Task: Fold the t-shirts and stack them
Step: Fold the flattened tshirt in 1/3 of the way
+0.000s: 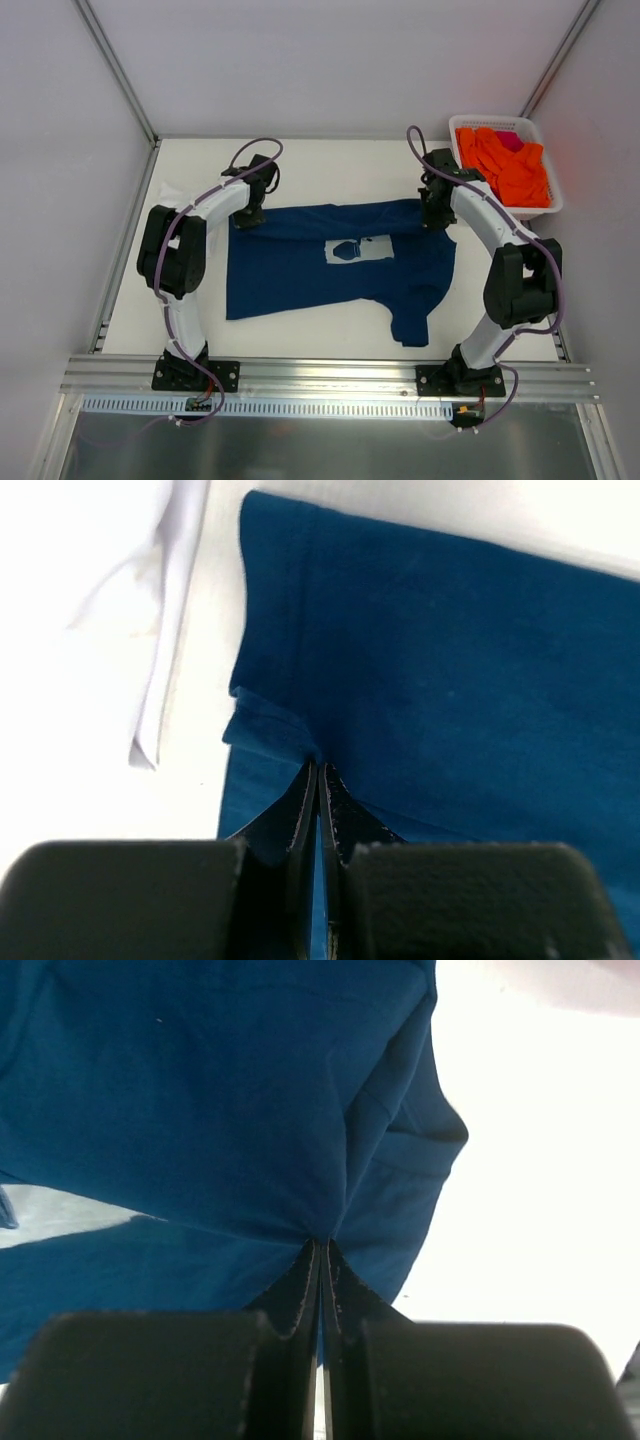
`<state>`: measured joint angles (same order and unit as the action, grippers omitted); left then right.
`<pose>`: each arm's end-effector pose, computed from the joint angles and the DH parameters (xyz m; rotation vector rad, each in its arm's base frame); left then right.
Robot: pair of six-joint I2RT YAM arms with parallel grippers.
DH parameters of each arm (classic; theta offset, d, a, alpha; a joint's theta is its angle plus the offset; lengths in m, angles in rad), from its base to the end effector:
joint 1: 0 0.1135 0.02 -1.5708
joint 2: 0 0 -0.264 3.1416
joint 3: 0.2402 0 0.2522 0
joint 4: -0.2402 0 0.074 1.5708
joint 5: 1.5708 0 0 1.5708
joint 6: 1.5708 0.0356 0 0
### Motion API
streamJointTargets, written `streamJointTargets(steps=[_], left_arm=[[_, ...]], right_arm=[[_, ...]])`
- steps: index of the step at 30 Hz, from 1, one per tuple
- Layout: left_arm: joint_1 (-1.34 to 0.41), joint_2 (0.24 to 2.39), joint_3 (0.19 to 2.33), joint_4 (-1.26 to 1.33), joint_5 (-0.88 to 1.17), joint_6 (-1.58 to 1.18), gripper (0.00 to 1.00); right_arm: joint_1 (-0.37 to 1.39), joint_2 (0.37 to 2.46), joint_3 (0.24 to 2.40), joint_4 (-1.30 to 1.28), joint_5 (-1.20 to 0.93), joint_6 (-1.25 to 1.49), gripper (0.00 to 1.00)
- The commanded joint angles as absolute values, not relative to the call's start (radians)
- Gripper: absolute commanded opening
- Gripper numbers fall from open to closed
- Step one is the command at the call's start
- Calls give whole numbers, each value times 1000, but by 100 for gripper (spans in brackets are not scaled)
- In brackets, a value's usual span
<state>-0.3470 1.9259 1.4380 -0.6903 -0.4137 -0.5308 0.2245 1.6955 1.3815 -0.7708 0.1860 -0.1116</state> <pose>0.3783 -0.1216 0.2007 -0.3469 2.5813 0.2744 0.3478 0.0727 0.2605 -0.3812 2.6121 -0.2089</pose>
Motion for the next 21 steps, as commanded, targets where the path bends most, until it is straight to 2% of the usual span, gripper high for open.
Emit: streamJointTargets(steps=[1, 3, 5, 6, 7, 8, 9, 10, 11, 12, 15, 16, 21], left_arm=[[-351, 1856, 1411, -724, -471, -523, 0], [-351, 1864, 1410, -729, -474, -517, 1], [-351, 1874, 1416, -732, -468, -506, 19], [-353, 1881, 1417, -732, -466, -502, 36], [-353, 1890, 1417, -733, -466, -499, 48], [-353, 1891, 1416, -735, -466, -499, 63], [-353, 1888, 1413, -735, -469, -500, 97], [-354, 1885, 1405, -735, -475, -512, 99], [-357, 1876, 1399, -735, -489, -521, 99], [-360, 1852, 1394, -733, -530, -529, 99], [-382, 1787, 1400, -733, -612, -538, 99], [-388, 1769, 1420, -733, -620, -534, 99], [-391, 1733, 1505, -733, -594, -496, 99]], right_arm=[[242, 1707, 1361, -834, 245, -80, 1], [252, 1720, 1347, -833, 248, -66, 1], [261, 1743, 1342, -833, 245, -60, 1], [264, 1752, 1341, -833, 245, -57, 0], [267, 1761, 1341, -834, 250, -51, 0], [271, 1781, 1341, -842, 250, -46, 1], [273, 1792, 1347, -847, 249, -45, 27], [279, 1801, 1348, -857, 253, -35, 51], [284, 1807, 1347, -857, 279, -31, 67], [291, 1801, 1344, -857, 294, -28, 73], [316, 1728, 1357, -848, 350, -28, 78], [322, 1700, 1367, -845, 353, -32, 83], [324, 1554, 1445, -801, 307, -77, 87]])
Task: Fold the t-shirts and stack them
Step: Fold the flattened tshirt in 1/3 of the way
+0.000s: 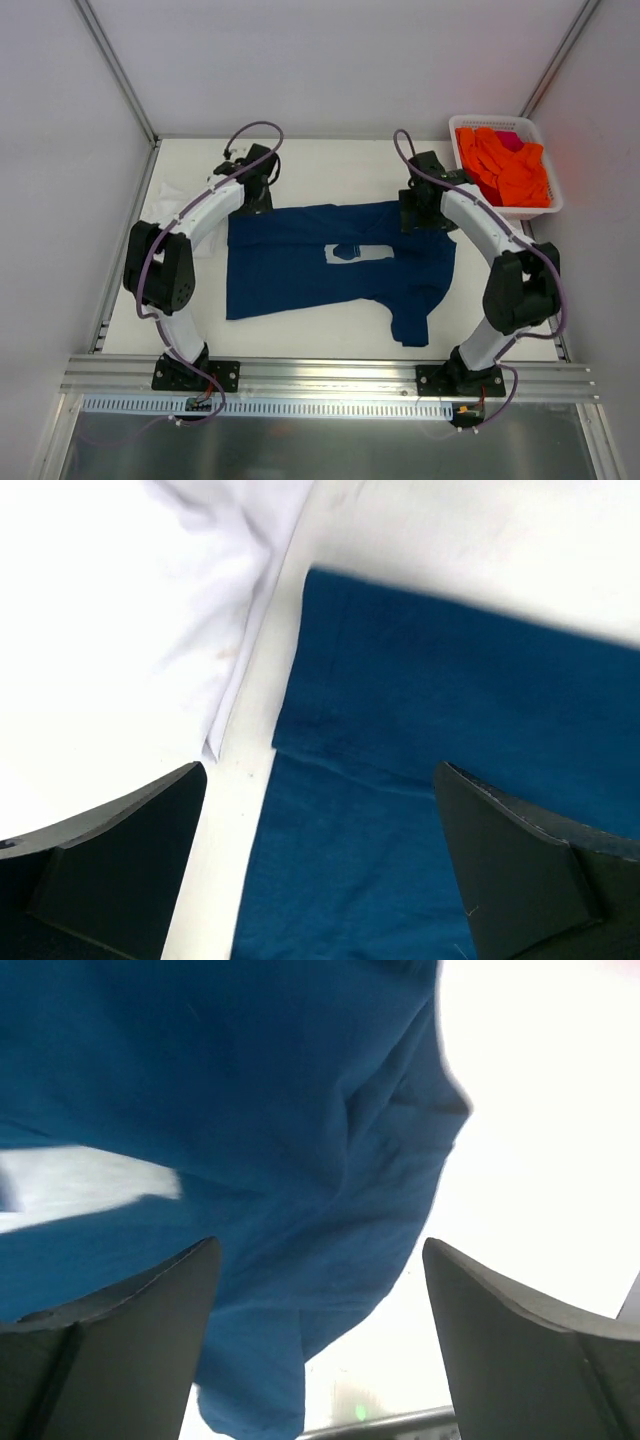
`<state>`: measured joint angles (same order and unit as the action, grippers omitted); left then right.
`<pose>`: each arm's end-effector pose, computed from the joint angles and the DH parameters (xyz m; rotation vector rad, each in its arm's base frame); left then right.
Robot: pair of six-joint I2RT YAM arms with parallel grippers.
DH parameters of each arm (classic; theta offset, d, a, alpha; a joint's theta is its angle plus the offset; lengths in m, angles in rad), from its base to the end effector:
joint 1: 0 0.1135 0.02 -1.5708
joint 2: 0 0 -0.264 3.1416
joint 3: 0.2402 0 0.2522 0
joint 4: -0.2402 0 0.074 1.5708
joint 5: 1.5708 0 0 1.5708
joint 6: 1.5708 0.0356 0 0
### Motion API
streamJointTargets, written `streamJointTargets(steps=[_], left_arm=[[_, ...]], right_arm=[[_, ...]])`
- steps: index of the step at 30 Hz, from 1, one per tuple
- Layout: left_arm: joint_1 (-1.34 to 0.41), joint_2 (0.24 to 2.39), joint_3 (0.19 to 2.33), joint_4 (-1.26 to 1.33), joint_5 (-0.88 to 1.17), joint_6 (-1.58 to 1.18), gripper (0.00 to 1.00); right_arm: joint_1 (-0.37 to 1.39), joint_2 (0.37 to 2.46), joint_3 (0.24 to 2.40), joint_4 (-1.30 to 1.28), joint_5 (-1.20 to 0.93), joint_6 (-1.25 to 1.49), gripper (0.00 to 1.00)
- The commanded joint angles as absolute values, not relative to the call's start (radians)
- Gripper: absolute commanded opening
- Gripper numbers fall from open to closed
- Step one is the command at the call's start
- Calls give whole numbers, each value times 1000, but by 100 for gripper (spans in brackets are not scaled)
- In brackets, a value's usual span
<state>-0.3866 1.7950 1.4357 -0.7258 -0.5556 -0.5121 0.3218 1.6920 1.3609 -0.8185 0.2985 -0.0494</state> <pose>0.3570 -0.1250 0.2487 -0.3262 2.4330 0.3655 0.3327 0.0999 0.2541 -0.4081 2.6381 -0.3201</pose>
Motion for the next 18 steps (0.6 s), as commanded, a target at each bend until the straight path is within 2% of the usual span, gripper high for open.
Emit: streamJointTargets(steps=[1, 4, 5, 7, 8, 10, 11, 18], left_arm=[[-391, 1743, 1523, -733, -591, -486, 99], [-390, 1798, 1552, -735, -574, -469, 96], [-390, 1828, 1557, -735, -554, -469, 85], [-390, 1854, 1560, -735, -531, -482, 65], [-391, 1877, 1559, -735, -513, -488, 34], [-391, 1896, 1551, -735, -503, -505, 9], [-391, 1913, 1549, -735, -497, -508, 0], [-391, 1939, 1529, -733, -468, -511, 0]], right_arm=[[324, 1551, 1468, -783, 301, -83, 86], [316, 1595, 1512, -778, 299, -97, 60], [313, 1617, 1546, -776, 299, -97, 26], [289, 1708, 1583, -779, 279, -92, 3], [279, 1742, 1623, -782, 264, -91, 1], [250, 1857, 1673, -808, 217, -81, 1], [245, 1894, 1727, -821, 213, -77, 0], [180, 2158, 1904, -923, 201, -57, 1]])
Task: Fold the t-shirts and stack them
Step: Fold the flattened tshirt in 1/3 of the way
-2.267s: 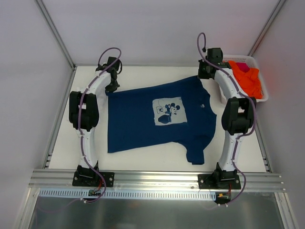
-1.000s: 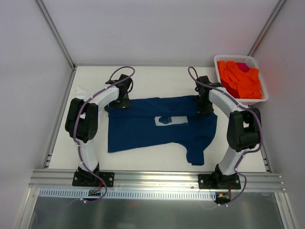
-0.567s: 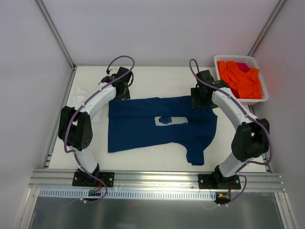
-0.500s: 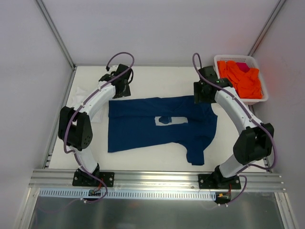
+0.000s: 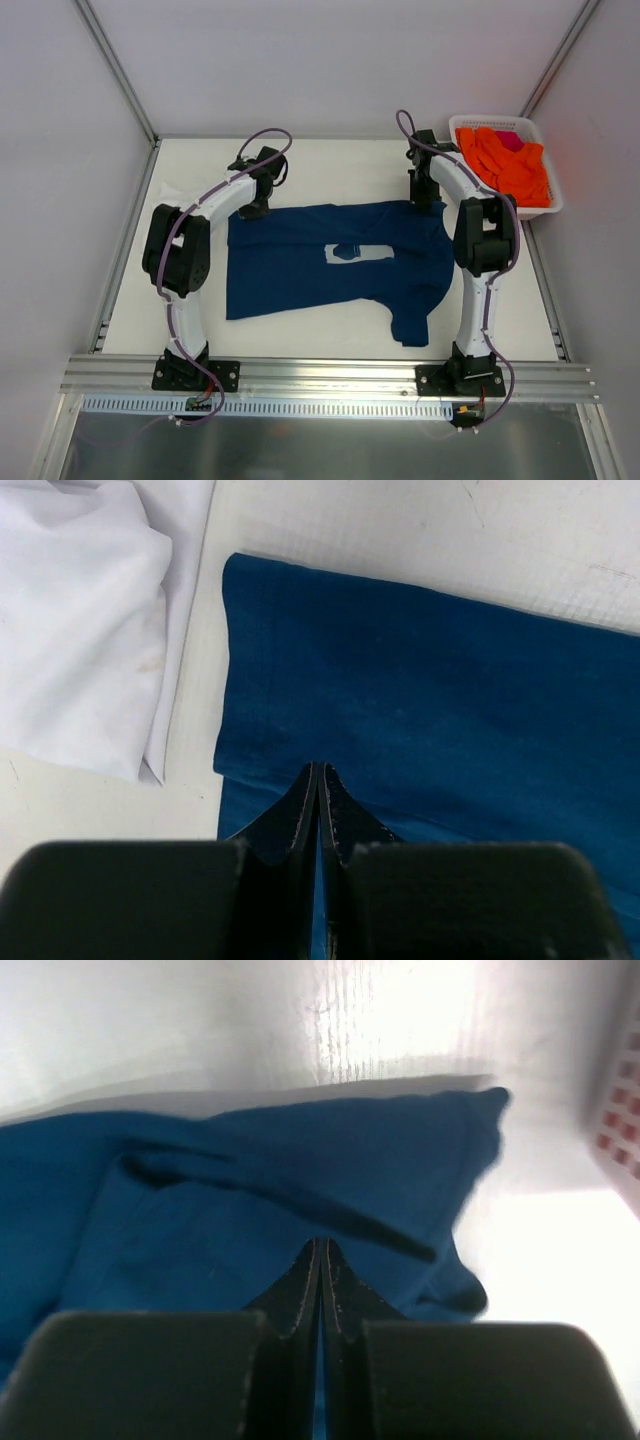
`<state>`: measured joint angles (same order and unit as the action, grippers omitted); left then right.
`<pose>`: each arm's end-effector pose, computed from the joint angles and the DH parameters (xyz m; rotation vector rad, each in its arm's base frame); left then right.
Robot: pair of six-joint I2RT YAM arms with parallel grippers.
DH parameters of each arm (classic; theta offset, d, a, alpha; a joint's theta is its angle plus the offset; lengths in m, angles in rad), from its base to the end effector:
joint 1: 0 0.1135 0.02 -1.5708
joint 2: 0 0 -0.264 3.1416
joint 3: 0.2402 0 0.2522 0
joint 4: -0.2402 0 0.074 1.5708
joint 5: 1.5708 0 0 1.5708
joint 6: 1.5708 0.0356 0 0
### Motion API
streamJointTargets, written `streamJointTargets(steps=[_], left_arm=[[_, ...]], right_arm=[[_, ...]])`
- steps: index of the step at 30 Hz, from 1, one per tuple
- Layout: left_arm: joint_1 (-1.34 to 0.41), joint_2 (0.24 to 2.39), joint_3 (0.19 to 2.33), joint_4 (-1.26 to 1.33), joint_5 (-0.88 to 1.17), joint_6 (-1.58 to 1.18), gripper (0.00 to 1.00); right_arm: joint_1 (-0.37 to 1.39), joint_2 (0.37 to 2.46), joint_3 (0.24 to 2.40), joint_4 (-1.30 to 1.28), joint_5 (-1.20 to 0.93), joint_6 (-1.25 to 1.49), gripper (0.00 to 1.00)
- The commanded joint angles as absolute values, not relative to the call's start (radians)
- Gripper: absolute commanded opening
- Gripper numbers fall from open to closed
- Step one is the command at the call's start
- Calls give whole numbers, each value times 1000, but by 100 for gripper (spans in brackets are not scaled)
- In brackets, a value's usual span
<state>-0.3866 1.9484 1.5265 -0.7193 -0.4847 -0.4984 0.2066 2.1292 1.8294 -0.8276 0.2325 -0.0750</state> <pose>0.3854 -0.1390 0.2174 -0.2780 2.5220 0.3293 0.4502 0.0860 0.2242 -0.3054 2.6557 -0.2718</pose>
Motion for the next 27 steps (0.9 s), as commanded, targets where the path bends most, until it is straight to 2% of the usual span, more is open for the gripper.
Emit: streamJointTargets(steps=[1, 8, 23, 27], left_arm=[[-390, 1944, 1529, -735, -471, -509, 0], [-388, 2005, 1549, -735, -486, -508, 0], [-347, 2072, 1514, -733, -456, -531, 0], [-344, 2077, 1493, -732, -456, -540, 0]], right_arm=[[173, 2175, 1908, -925, 187, -54, 0], [146, 2266, 1947, -928, 201, -44, 1], [71, 2428, 2256, -1041, 227, -51, 0], [63, 2453, 2256, -1048, 284, -57, 0]])
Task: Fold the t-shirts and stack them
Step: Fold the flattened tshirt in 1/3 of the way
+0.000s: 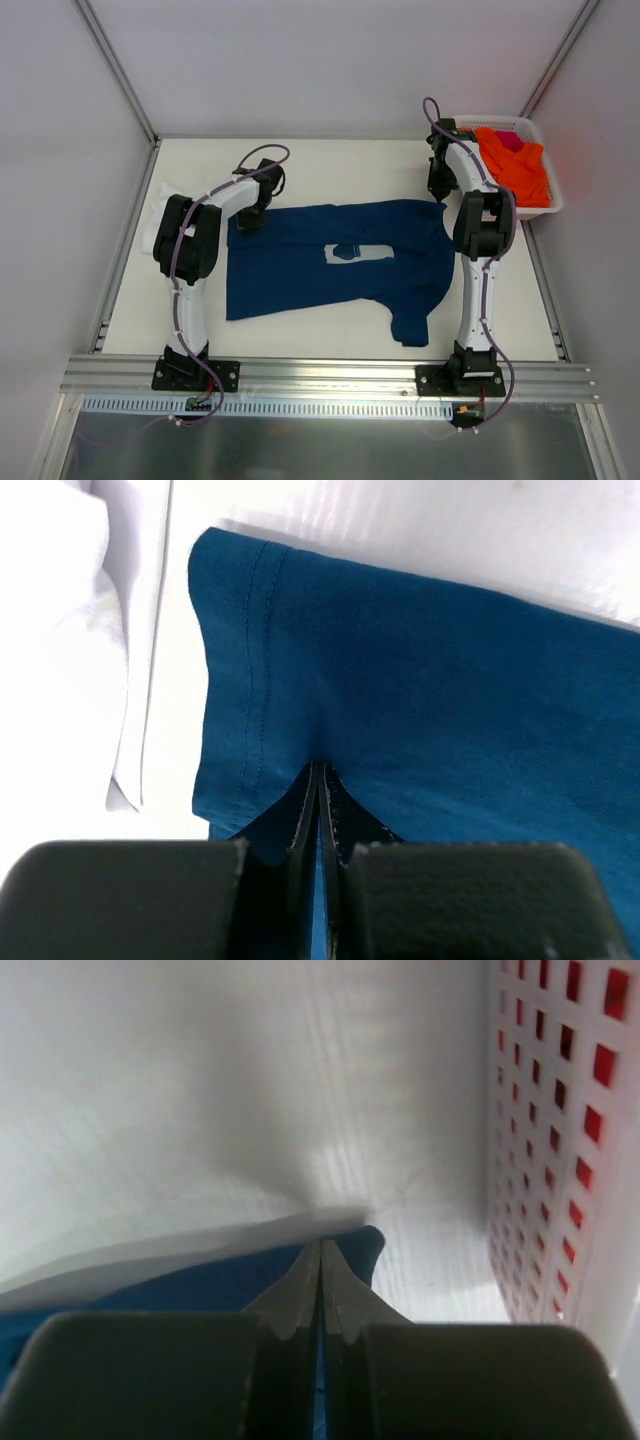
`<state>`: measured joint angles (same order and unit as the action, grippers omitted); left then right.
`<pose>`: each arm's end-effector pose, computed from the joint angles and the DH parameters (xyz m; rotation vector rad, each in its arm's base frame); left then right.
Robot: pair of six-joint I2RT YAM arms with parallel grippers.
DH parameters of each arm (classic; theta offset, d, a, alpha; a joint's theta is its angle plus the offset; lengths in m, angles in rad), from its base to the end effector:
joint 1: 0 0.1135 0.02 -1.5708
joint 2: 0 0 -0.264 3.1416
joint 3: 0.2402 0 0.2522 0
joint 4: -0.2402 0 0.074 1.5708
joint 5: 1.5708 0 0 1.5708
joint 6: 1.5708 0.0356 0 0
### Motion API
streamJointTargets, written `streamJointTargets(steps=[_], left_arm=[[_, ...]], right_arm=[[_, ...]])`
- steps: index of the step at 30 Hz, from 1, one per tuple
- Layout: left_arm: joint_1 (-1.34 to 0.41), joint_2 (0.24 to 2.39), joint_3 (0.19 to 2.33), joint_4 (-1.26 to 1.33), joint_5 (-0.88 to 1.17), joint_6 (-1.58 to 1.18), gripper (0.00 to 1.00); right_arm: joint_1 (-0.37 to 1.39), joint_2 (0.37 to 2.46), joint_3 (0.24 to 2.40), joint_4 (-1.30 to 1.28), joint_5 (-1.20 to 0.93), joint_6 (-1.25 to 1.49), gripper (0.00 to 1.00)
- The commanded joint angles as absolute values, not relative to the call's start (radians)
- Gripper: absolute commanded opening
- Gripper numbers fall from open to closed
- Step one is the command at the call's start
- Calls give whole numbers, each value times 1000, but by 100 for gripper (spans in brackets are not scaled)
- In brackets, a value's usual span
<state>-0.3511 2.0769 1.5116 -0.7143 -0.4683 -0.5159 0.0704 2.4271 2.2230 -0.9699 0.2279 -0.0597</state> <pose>0.3974 -0.1284 0.1625 -0.3111 2.6388 0.4112 0.5128 0.0281 0.1953 -0.1147 2.7263 -0.3093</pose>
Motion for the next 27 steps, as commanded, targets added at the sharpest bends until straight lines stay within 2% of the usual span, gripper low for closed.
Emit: streamJointTargets(steps=[1, 11, 18, 20, 22, 25, 26, 27], left_arm=[[-342, 2080, 1486, -733, -456, -541, 0], [-341, 2068, 1476, -732, -489, -548, 0], [-331, 2046, 1486, -733, -512, -520, 0], [-328, 2045, 1486, -733, -514, -518, 0], [-330, 2045, 1489, -733, -511, -517, 0], [-327, 2046, 1494, -733, -508, -517, 0], [-327, 2046, 1494, -733, -505, -518, 0], [-327, 2046, 1493, -733, -505, -520, 0]], right_arm=[[60, 2457, 2256, -1048, 290, -60, 1], [46, 2445, 2235, -1034, 301, -72, 1], [48, 2202, 2135, -905, 313, -75, 1], [49, 2142, 2089, -891, 269, -78, 1], [48, 2056, 2036, -879, 185, -75, 8], [49, 1988, 1987, -879, 101, -64, 13], [51, 1979, 1956, -880, 65, -61, 12], [51, 1974, 1942, -877, 51, -58, 7]])
